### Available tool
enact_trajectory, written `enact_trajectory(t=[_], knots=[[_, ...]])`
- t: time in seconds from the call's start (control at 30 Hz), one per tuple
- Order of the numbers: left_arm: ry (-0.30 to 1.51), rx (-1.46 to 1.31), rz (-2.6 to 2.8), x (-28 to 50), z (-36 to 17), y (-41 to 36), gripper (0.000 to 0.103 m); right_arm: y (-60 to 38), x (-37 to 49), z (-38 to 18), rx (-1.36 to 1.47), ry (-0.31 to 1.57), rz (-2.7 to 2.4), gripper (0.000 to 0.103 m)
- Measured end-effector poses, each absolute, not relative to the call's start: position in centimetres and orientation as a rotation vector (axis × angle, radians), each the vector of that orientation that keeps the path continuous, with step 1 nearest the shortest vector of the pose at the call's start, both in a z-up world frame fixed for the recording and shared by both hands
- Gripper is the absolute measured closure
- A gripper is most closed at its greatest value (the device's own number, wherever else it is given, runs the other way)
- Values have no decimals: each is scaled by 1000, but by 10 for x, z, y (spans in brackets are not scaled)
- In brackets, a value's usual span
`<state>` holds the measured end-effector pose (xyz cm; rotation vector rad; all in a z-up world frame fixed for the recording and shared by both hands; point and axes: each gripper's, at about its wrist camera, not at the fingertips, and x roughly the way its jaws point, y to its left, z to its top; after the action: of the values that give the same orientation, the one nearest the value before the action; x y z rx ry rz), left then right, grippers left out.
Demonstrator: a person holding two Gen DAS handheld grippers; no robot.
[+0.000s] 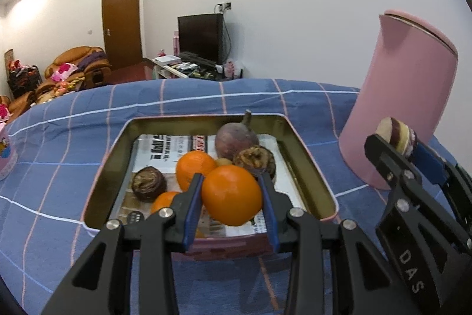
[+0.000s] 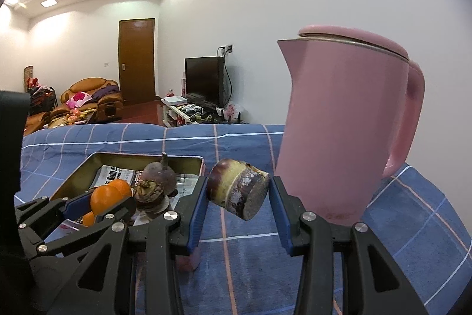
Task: Organize fruits
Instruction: 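Lower the orange and jar into the pink tin box and open both tools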
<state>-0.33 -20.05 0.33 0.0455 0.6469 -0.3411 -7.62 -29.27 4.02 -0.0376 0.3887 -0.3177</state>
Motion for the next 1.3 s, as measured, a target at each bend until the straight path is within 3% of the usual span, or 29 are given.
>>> enact_trajectory(t=[0.37, 0.87, 1.3], knots=[[573, 84, -277, 10, 11, -188, 64, -279, -57, 42, -84, 371, -367, 59], [627, -33, -178, 55, 7, -140, 64, -246, -15, 55, -26, 350, -274, 59], [610, 39, -156, 53, 5, -153, 64, -250, -8, 53, -45, 394, -235, 59]])
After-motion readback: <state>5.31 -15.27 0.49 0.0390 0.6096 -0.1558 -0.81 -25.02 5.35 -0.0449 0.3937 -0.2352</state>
